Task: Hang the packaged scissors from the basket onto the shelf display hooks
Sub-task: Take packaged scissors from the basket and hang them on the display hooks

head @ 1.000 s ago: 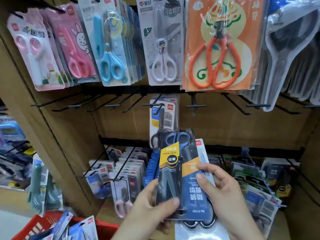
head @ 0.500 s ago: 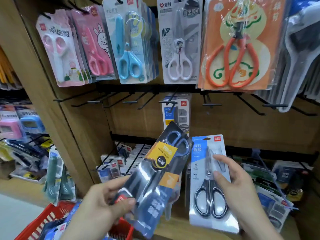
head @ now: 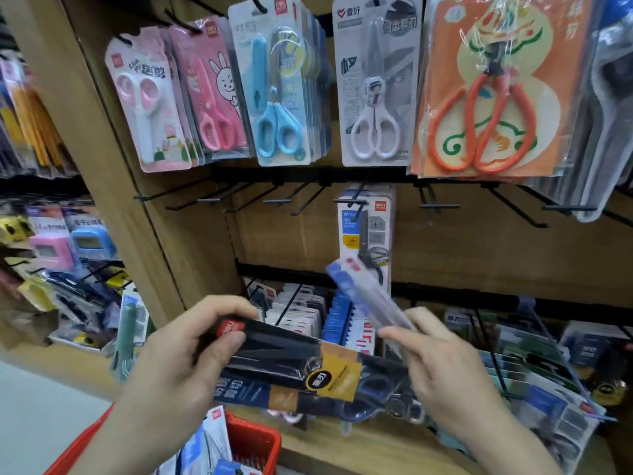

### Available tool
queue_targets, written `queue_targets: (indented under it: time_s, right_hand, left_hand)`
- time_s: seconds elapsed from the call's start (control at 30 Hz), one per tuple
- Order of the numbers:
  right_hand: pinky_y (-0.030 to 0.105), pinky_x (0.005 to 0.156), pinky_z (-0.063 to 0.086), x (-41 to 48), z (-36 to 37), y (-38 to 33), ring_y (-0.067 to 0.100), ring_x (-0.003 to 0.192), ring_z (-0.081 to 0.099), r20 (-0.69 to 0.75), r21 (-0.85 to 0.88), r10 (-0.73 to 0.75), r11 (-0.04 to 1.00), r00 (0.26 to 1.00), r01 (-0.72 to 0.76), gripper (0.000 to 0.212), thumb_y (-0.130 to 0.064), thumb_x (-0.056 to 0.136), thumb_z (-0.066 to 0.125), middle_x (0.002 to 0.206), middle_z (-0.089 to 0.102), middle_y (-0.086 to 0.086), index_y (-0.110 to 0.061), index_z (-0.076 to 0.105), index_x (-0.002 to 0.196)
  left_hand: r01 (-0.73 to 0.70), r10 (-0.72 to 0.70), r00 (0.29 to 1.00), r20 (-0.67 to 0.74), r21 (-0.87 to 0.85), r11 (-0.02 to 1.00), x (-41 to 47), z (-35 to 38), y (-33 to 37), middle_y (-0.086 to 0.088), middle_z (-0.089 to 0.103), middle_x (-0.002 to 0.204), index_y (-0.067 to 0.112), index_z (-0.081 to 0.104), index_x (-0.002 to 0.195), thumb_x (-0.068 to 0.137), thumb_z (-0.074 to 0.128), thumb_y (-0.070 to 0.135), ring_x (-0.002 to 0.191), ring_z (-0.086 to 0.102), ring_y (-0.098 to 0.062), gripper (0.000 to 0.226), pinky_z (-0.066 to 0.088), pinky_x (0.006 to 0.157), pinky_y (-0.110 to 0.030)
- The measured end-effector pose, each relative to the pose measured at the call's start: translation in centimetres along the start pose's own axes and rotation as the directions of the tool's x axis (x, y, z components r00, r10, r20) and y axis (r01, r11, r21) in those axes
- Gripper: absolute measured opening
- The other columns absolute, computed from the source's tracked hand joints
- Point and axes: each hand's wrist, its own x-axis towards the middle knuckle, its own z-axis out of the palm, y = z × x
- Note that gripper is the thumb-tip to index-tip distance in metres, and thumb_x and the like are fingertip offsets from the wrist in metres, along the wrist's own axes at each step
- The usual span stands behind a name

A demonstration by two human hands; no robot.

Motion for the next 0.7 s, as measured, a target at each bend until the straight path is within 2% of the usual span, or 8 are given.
queue_targets:
  time_s: [0.07, 0.13, 0.23, 0.33, 0.4, 0.5, 0.6, 0.7]
  right_hand:
    - [0.034, 0.064, 0.051, 0.0, 0.2, -1.4, 0.01, 0.081, 0.062, 0.088, 0.078, -0.092, 0.993, 0.992, 0.086, 0.025, -0.031, 0.096, 0.048, 0.106, 0.05, -0.02, -0.034, 0.069, 0.11]
    - [0.033, 0.074, 0.05, 0.1, 0.3, -2.6, 0.007, 0.088, 0.059, 0.193, 0.219, -0.146, 0.97, 0.97, 0.103, 0.037, -0.054, 0.095, 0.037, 0.106, 0.049, -0.019, -0.034, 0.066, 0.104]
    - [0.033, 0.076, 0.051, 0.1, 0.7, -3.3, 0.01, 0.088, 0.059, 0.234, 0.408, -0.099, 0.913, 0.967, -0.006, 0.046, -0.071, 0.083, 0.051, 0.099, 0.052, -0.013, -0.029, 0.069, 0.091]
    - [0.031, 0.07, 0.046, 0.1, 1.8, -3.1, 0.01, 0.076, 0.057, 0.135, 0.552, 0.063, 0.824, 0.989, -0.128, 0.039, -0.053, 0.079, 0.073, 0.081, 0.05, -0.004, -0.016, 0.068, 0.069]
    - [0.026, 0.072, 0.046, 0.0, 2.3, -2.9, 0.002, 0.078, 0.061, 0.127, 0.654, 0.179, 0.724, 0.976, -0.218, 0.037, -0.044, 0.077, 0.079, 0.078, 0.054, -0.004, -0.013, 0.067, 0.062]
    - [0.021, 0.066, 0.044, -0.3, 2.9, -2.4, 0.005, 0.067, 0.061, 0.112, 0.798, 0.313, 0.538, 0.943, -0.273, 0.048, -0.058, 0.067, 0.077, 0.077, 0.061, 0.01, -0.01, 0.073, 0.066]
    - [0.018, 0.064, 0.046, -0.5, 3.1, -2.4, 0.008, 0.067, 0.062, 0.144, 0.85, 0.358, 0.433, 0.923, -0.301, 0.039, -0.047, 0.073, 0.081, 0.08, 0.063, 0.019, -0.009, 0.076, 0.07]
    - [0.019, 0.063, 0.048, -0.7, 3.3, -2.7, 0.01, 0.066, 0.063, 0.163, 0.881, 0.375, 0.361, 0.912, -0.306, 0.026, -0.034, 0.073, 0.074, 0.084, 0.066, 0.025, -0.008, 0.078, 0.071]
  left_hand:
    - [-0.057, 0.051, 0.996, 0.075, 0.084, 0.995, 0.9, 0.7, 0.6, 0.018, 0.064, 0.089, 0.044, 0.061, 0.1, 0.086, 0.058, 0.02, 0.082, 0.06, -0.005, 0.028, 0.045, 0.069, -0.015]
    - [-0.106, 0.087, 0.986, 0.144, 0.127, 0.986, 2.1, 1.4, 1.0, 0.018, 0.064, 0.095, 0.044, 0.06, 0.103, 0.086, 0.055, 0.019, 0.089, 0.061, -0.007, 0.03, 0.048, 0.075, -0.025]
    - [-0.188, 0.15, 0.965, 0.214, 0.171, 0.967, 3.9, 2.3, 1.3, 0.024, 0.061, 0.102, 0.046, 0.056, 0.109, 0.087, 0.053, 0.021, 0.095, 0.059, -0.006, 0.033, 0.049, 0.079, -0.031]
    - [-0.165, 0.133, 0.963, 0.233, 0.121, 0.979, 5.2, 3.3, 1.4, 0.018, 0.063, 0.105, 0.053, 0.052, 0.117, 0.093, 0.058, 0.024, 0.1, 0.059, -0.004, 0.038, 0.053, 0.084, -0.031]
    - [-0.057, 0.045, 0.982, 0.182, 0.059, 0.997, 5.9, 3.9, 1.2, 0.014, 0.065, 0.103, 0.05, 0.051, 0.123, 0.092, 0.067, 0.021, 0.098, 0.062, -0.001, 0.045, 0.055, 0.082, -0.019]
    - [0.143, -0.139, 0.99, 0.041, -0.135, 0.981, 6.3, 4.2, 0.3, 0.014, 0.07, 0.093, 0.036, 0.061, 0.113, 0.089, 0.07, 0.017, 0.089, 0.065, -0.004, 0.032, 0.054, 0.072, -0.016]
    - [0.343, -0.367, 0.93, 0.032, -0.441, 0.83, 5.5, 4.7, -0.5, 0.002, 0.077, 0.085, 0.024, 0.069, 0.104, 0.092, 0.067, 0.014, 0.081, 0.071, -0.013, 0.016, 0.057, 0.071, -0.028]
    - [0.397, -0.467, 0.883, 0.038, -0.591, 0.702, 5.1, 5.7, -0.4, -0.004, 0.077, 0.079, 0.015, 0.068, 0.102, 0.093, 0.063, 0.013, 0.07, 0.071, -0.011, 0.01, 0.054, 0.066, -0.029]
